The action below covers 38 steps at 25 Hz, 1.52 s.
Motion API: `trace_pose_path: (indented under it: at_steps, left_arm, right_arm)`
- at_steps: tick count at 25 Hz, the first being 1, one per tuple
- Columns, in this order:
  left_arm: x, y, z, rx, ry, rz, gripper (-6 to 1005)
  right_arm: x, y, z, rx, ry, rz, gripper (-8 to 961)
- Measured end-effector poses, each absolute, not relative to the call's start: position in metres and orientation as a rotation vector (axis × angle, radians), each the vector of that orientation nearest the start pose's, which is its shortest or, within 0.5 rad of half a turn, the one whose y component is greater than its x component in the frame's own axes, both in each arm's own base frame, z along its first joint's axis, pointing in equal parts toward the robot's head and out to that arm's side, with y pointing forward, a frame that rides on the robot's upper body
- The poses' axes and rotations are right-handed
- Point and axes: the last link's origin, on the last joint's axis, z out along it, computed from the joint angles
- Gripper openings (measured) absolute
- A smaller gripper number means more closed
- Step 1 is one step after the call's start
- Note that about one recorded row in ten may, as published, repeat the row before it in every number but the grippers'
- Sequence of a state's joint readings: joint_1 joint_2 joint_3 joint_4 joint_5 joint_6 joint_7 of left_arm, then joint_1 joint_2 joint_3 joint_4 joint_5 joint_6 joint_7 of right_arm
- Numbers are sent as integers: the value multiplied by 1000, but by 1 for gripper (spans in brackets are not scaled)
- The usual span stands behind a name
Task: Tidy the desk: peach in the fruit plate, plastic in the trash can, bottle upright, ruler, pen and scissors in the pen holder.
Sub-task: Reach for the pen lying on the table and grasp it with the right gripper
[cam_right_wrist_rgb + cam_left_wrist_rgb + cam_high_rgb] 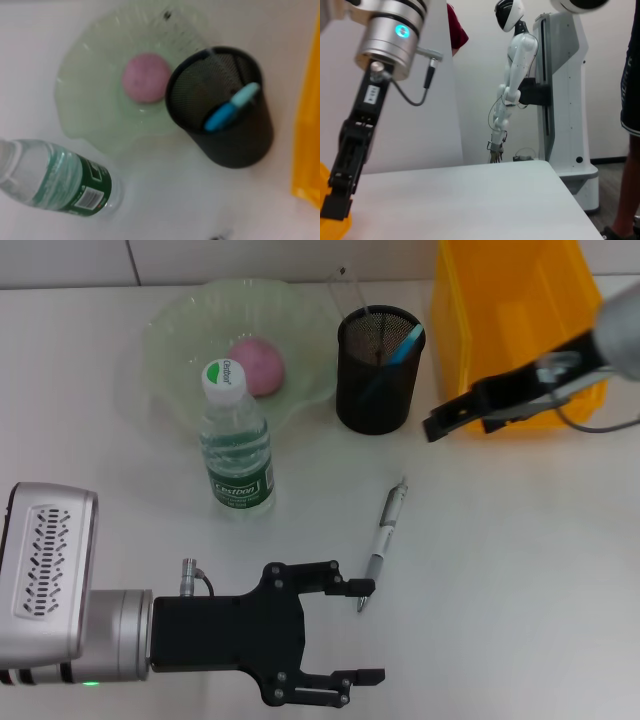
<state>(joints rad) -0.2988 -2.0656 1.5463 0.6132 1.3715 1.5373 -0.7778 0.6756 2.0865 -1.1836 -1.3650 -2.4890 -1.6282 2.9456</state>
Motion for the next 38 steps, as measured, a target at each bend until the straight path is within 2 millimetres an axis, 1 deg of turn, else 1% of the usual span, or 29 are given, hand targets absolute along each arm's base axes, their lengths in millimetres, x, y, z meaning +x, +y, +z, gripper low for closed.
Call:
trace_pose_path:
  at_steps: [3, 5, 7, 9, 13, 14, 21, 26, 32, 38]
  left_arm:
    - [-248, 232, -77, -2954, 112, -885, 748]
    - [-250, 232, -76, -2960, 105, -874, 748]
    - [-253, 232, -76, -2966, 101, -861, 748]
    - [-253, 232, -76, -2968, 101, -857, 748]
    - [-253, 232, -75, -2969, 101, -860, 750]
    - [-253, 232, -75, -2969, 102, -861, 750]
    - [-253, 233, -75, -2968, 99, -857, 749]
    - [-252, 234, -76, -2968, 103, -856, 749]
    - [-251, 235, -75, -2969, 108, -856, 748]
    - [-251, 235, -75, -2969, 110, -855, 748]
  right_arm:
    - [133, 379, 2, -2428, 1494, -185, 826]
    - [128, 382, -12, -2454, 1509, -220, 826]
    - [126, 385, -23, -2463, 1508, -268, 826]
    - [131, 388, -31, -2440, 1512, -337, 825]
    - [135, 390, -35, -2421, 1522, -372, 825]
    - [140, 391, -36, -2404, 1520, -397, 825]
    - [146, 393, -39, -2371, 1498, -487, 826]
    - [142, 397, -44, -2374, 1456, -515, 825]
    - [138, 399, -55, -2381, 1404, -582, 826]
    - [135, 402, -59, -2386, 1355, -583, 826]
